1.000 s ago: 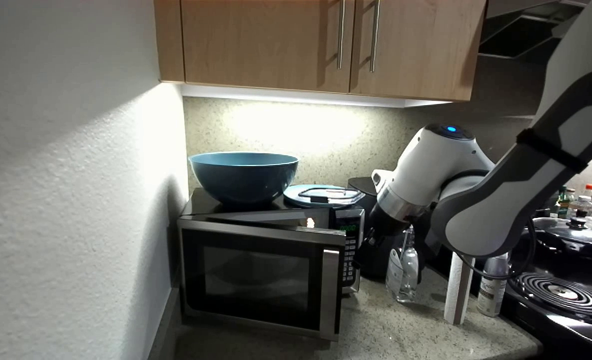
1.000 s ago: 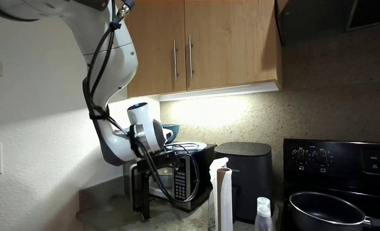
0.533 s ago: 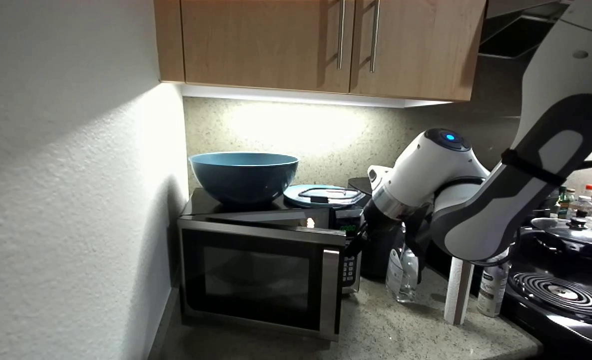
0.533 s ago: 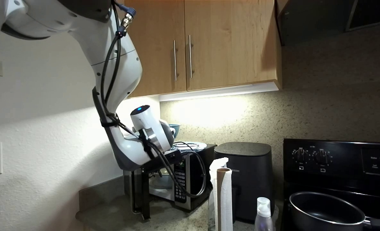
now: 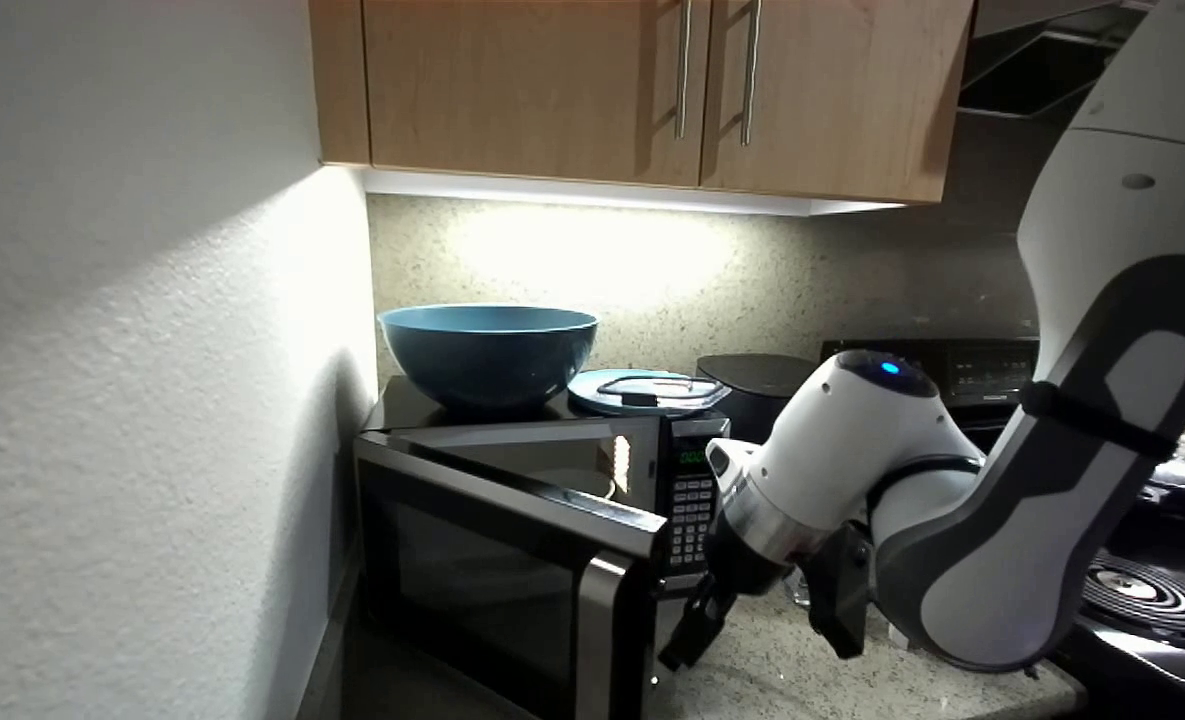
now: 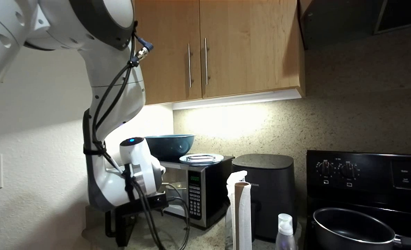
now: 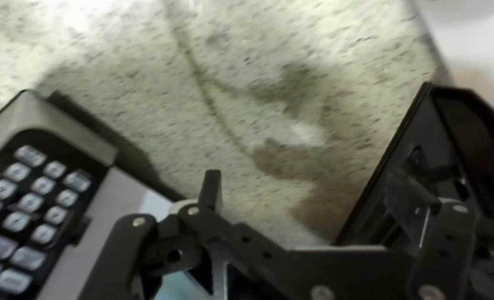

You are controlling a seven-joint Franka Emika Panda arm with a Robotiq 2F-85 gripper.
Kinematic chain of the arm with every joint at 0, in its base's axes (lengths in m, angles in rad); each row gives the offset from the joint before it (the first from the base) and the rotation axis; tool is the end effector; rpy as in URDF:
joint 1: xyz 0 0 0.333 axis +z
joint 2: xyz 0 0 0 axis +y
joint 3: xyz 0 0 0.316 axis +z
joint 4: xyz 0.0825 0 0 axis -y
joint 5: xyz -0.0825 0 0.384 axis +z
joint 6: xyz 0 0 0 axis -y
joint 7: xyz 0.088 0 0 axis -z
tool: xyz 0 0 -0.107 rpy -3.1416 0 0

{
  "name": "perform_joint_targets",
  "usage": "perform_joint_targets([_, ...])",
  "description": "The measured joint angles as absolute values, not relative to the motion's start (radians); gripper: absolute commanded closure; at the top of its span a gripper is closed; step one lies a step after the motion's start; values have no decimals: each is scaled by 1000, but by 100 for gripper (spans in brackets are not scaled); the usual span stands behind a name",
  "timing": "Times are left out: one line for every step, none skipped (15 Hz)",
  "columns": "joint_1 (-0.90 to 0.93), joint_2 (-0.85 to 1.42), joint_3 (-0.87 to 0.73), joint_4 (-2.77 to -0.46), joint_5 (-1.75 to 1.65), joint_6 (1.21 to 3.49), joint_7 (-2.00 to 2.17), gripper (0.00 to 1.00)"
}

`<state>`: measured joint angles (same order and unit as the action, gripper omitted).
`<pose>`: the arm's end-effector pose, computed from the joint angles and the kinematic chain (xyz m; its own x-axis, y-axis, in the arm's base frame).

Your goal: Open the microwave door

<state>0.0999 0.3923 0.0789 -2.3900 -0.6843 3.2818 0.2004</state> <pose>0.4970 0.1562 0.2057 0.6849 0.5721 0.4513 0.5926 -0.7977 0.1119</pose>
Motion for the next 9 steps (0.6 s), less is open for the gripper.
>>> perform_joint_targets([41,406,160,-2408,-686,3266,200,0])
perform_joint_targets([-22,419,239,-2417,-686,3238,200,0])
perform_joint_targets([-72,427,297,-2419,-686,3214,199,0])
perform_joint_targets([-98,430,322,-2419,-686,3208,196,0])
perform_joint_targets([-111,430,330,-2419,-686,3207,191,0])
perform_joint_targets([-116,430,331,-2419,-686,3207,189,0])
perform_joint_targets([-117,430,331,-2419,-686,3207,188,0])
perform_joint_targets([-117,430,331,-2419,-686,3207,188,0])
perform_joint_targets([-117,430,332,-2419,-686,3207,188,0])
